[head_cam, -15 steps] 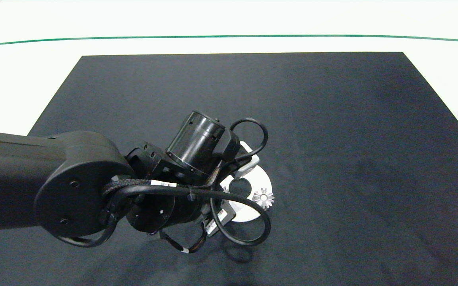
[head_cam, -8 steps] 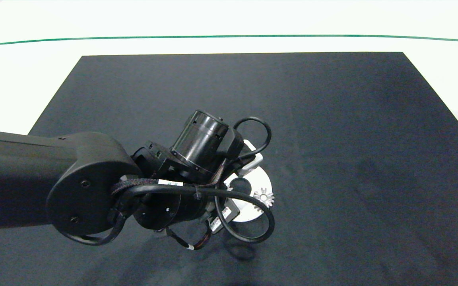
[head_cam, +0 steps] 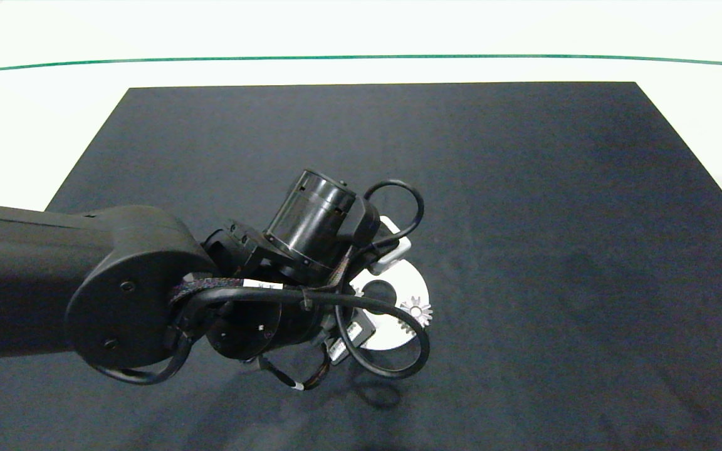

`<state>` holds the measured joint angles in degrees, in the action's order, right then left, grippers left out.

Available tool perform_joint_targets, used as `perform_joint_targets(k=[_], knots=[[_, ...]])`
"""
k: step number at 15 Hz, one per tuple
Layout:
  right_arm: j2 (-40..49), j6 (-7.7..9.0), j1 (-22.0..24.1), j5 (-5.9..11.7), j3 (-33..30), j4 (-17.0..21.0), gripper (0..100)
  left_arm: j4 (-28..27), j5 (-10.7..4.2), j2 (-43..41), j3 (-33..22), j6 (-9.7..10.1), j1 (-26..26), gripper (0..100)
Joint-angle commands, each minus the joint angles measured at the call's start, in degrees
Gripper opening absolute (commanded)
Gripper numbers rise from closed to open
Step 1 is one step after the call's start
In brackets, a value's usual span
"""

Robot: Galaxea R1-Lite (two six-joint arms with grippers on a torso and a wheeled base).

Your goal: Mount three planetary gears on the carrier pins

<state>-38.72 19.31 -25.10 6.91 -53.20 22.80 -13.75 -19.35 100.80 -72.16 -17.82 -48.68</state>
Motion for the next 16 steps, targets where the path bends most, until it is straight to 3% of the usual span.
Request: perform_joint_targets(k=[1, 7, 9, 16], knots=[[0.3, 0.11, 0.0, -0.06, -0.1, 0.1, 100, 0.0, -0.43, -0.7, 0.1, -0.02, 0.0, 19], [0.5, 0.11, 0.0, -0.32, -0.1, 0.1, 100, 1.8, -2.36, -0.6, 1.1, 1.04, -0.4, 19], [0.6, 0.2, 0.0, -0.32, -0.1, 0.1, 100, 6.1, -2.36, -0.7, 3.2, 0.95, -0.1, 19], [0.6, 0.2, 0.0, -0.32, -0.1, 0.1, 100, 6.6, -2.36, -1.5, 4.7, 1.04, 0.0, 19]])
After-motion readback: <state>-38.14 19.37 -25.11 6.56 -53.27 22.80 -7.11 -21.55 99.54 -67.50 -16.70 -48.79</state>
